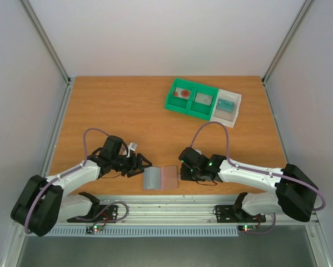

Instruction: Take the credit cards out of the card holder

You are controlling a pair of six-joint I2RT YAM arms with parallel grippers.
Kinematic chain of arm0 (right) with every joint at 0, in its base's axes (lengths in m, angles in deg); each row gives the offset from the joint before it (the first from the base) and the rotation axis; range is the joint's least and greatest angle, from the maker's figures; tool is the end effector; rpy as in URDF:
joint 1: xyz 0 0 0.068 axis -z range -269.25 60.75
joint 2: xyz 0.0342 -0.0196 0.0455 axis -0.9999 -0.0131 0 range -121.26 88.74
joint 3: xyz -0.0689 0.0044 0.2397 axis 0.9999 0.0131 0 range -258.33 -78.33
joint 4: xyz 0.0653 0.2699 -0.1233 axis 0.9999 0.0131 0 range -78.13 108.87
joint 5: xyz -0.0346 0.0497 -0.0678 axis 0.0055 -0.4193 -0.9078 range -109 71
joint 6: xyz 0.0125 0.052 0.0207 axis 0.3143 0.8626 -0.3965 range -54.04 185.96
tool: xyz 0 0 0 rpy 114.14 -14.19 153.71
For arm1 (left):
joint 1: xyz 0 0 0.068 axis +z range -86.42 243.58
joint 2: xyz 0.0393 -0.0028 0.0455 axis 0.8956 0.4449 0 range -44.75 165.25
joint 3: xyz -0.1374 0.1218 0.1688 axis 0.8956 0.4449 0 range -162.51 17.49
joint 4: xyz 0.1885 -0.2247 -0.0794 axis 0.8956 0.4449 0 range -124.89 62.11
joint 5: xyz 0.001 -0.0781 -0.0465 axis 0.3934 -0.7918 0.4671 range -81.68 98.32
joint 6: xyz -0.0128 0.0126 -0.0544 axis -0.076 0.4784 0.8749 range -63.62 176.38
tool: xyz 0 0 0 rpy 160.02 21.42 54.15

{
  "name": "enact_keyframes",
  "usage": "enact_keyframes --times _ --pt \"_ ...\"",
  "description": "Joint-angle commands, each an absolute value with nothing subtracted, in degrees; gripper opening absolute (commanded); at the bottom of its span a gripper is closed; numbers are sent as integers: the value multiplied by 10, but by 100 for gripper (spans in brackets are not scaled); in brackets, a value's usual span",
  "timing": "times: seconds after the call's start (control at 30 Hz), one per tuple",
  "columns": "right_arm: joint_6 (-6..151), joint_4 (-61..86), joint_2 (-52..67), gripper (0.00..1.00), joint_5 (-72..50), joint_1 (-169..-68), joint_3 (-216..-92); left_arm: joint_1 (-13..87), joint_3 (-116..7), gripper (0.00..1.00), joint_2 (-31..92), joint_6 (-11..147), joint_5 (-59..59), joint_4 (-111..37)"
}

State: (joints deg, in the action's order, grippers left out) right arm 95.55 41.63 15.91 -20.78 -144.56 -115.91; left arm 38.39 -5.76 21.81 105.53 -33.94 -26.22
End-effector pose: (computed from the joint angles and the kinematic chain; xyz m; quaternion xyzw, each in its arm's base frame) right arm 0.1541 0.2203 0.1205 -0.2140 0.9525 0.1348 0.1698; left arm 0.2064 -0.1271 0.0964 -0.0681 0.8870 -0.4552 0.0362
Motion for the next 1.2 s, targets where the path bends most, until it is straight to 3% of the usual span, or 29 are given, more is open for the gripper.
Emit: enact_keyframes --times 0.0,0.53,0.6,0.77,0.97,1.17 --pt "960 407 159 2 -228 -1450 -1157 366 -71 65 261 1080 -370 -342" --pt "954 400 170 2 -235 -1450 -1151 287 -120 65 349 1101 -355 -404" --pt "952 399 172 3 -238 -1450 -1149 279 -119 60 351 1118 -358 -427" --pt "942 403 187 13 -242 -1450 -1147 262 -132 47 385 1133 -356 -456" --pt "935 429 238 27 -232 -1451 -1143 255 -137 44 432 1149 -359 -503" --pt "925 415 299 31 -196 -1457 -1134 232 -167 45 468 1150 -347 -493"
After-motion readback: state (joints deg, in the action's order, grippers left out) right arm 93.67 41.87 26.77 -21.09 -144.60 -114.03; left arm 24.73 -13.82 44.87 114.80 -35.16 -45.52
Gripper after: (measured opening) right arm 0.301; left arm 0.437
